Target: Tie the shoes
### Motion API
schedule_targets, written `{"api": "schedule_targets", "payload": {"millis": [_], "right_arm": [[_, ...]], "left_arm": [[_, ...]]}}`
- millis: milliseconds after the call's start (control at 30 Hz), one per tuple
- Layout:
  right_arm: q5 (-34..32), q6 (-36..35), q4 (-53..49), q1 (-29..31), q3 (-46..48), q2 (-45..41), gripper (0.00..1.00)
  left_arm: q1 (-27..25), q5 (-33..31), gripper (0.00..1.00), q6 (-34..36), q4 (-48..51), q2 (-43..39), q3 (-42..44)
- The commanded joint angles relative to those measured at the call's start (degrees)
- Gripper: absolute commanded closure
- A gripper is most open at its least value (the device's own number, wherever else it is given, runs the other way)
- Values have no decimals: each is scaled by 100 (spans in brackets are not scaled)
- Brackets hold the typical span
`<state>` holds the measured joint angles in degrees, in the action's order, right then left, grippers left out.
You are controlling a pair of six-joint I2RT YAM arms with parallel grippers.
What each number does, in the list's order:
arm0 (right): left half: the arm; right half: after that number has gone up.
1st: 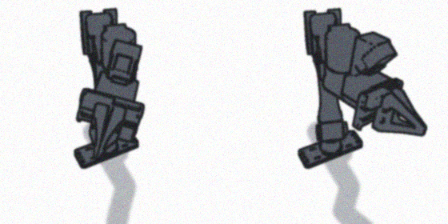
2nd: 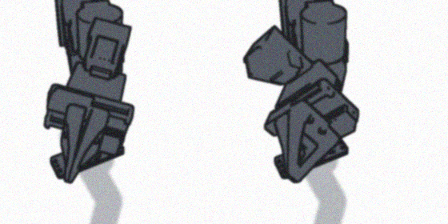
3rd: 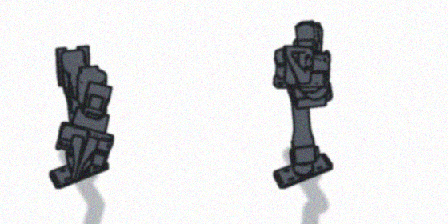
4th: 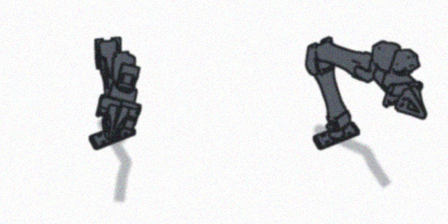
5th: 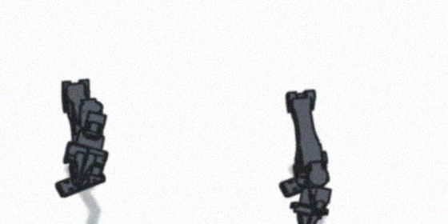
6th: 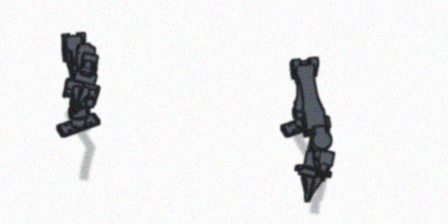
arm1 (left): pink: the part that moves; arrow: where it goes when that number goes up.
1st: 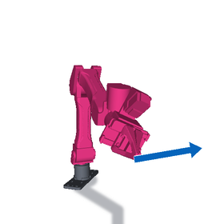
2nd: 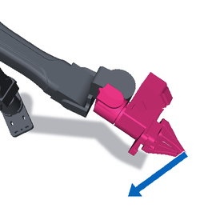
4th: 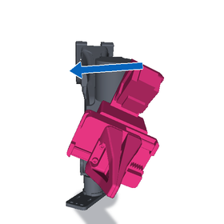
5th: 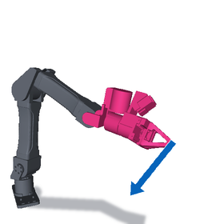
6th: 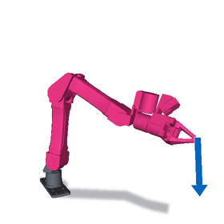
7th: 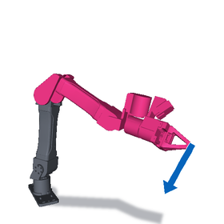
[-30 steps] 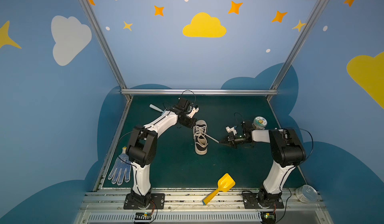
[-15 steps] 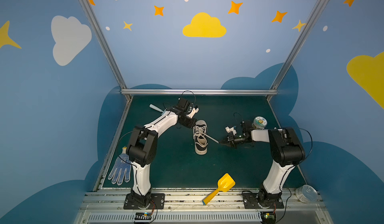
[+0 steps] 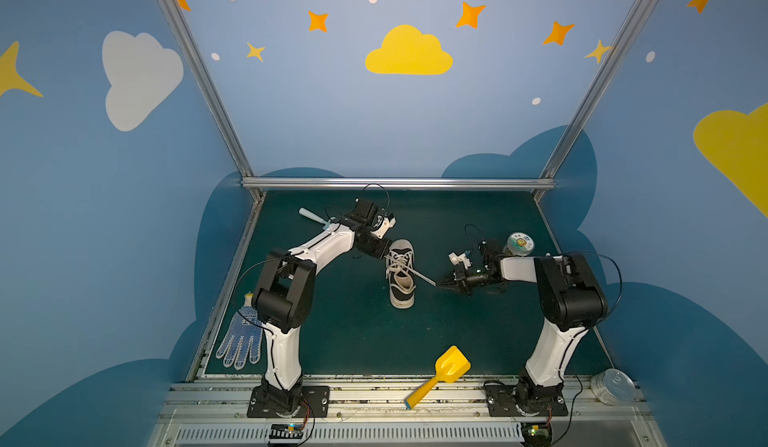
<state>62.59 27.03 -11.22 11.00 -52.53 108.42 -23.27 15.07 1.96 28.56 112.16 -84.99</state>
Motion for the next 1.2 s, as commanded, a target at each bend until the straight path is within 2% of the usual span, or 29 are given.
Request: {"api": "schedule_targets", "payload": {"millis": [0, 100, 167, 300, 400, 533, 633, 700, 867, 933, 1167], "right_arm": [[-80, -29, -307, 24, -154, 24, 88], [-106, -165, -541, 7, -207, -80, 70], [-124, -227, -633, -31, -187, -160, 62], [-133, -334, -766, -137, -79, -313, 55], [-142, -422, -847, -241, -22, -400, 54], [-176, -563, -1050, -326, -96, -444, 55], [-202, -661, -1238, -345, -228, -484, 58], [-221, -704, -1301, -352, -290, -514, 59], [-203, -795, -1443, -371, -390, -523, 61], [-203, -837, -1490, -375, -414, -519, 62], [-159, -849, -1498, -397, -416, -511, 64]], "left_arm": [[93, 18, 82, 41, -10, -81, -55], [88, 83, 58, 34, -37, -257, 8], [87, 101, 48, 0, -129, -486, 119], [71, 101, 39, -118, -200, -910, 323], [13, 19, 18, -192, -183, -1237, 500], [-205, -94, 19, -301, -257, -1561, 832], [-507, -376, 23, -351, -88, -1500, 848], [-687, -453, 29, -399, 4, -1367, 806], [-996, -704, 53, -506, 183, -1004, 688], [-1076, -681, 59, -543, 220, -881, 660], [-1134, -780, 60, -587, 241, -589, 583]]}}
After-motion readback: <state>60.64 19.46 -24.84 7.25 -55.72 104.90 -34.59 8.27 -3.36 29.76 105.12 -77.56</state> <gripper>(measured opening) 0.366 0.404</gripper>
